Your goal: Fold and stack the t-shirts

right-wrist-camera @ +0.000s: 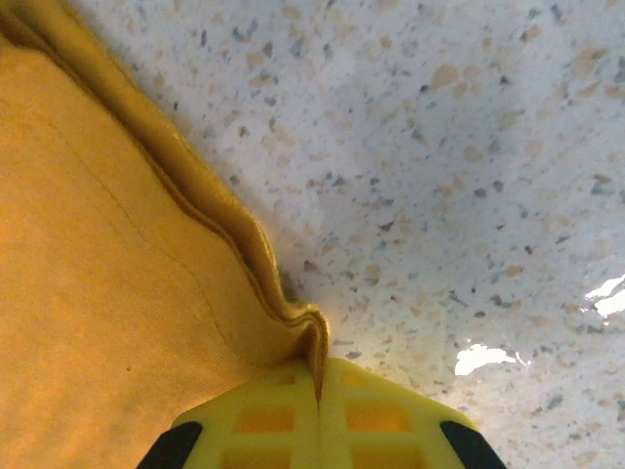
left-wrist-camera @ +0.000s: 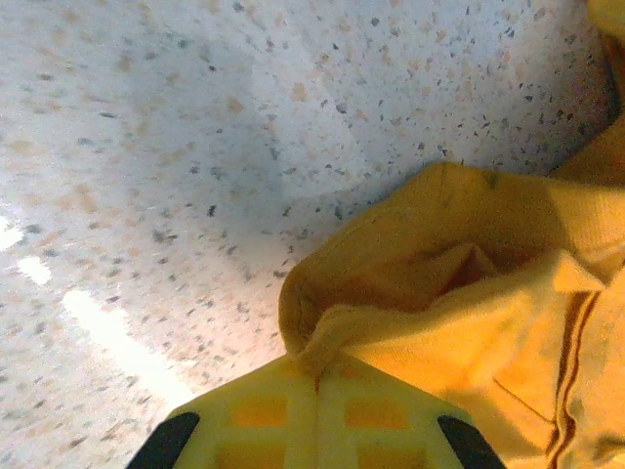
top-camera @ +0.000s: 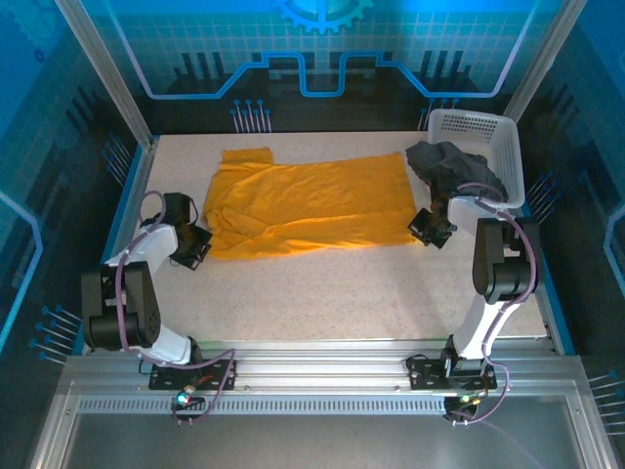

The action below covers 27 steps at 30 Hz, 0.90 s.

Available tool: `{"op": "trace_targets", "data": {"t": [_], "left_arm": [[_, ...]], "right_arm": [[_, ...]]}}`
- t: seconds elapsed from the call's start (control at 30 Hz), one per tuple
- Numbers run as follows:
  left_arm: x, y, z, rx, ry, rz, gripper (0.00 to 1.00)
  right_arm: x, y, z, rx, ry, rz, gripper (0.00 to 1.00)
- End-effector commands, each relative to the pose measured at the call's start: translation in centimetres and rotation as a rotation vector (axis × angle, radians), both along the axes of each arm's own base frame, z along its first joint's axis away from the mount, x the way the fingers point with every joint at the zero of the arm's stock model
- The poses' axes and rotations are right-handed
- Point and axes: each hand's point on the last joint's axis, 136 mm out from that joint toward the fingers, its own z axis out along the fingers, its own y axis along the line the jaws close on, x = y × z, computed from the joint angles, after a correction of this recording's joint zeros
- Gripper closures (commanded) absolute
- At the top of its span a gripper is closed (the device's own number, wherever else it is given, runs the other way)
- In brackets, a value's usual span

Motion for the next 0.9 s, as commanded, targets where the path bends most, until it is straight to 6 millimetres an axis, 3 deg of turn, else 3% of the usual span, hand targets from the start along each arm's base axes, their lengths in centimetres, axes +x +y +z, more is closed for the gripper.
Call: {"op": "trace_targets", "data": {"t": [0.0, 0.23, 0.4, 0.6, 0.87], "left_arm": [[-2.5, 1.0, 1.5, 0.056, 0.058, 0.005, 1.00], [-7.7, 2.7, 2.2, 0.172, 0.166, 0.079, 1.00], [-9.4, 3.3, 1.3, 0.218, 0.192, 0.080, 1.00], [-12.4, 2.4, -0.7, 0.183, 0.234, 0.090, 1.00], [-15.1, 0.2, -3.3, 0.075, 0.314, 0.095, 1.00]], "right_arm": [[-1.7, 0.0, 1.7, -0.079, 0.032, 0.021, 1.00], [-6.9, -0.3, 2.8, -0.135, 0.123, 0.030, 1.00], [-9.5, -1.9, 3.1, -0.160, 0.147, 0.017, 1.00], [-10.8, -2.2, 2.6, -0.147, 0.202, 0.040, 1.00], [-13.8, -2.7, 0.9, -0.166, 0.298, 0.014, 1.00]]}}
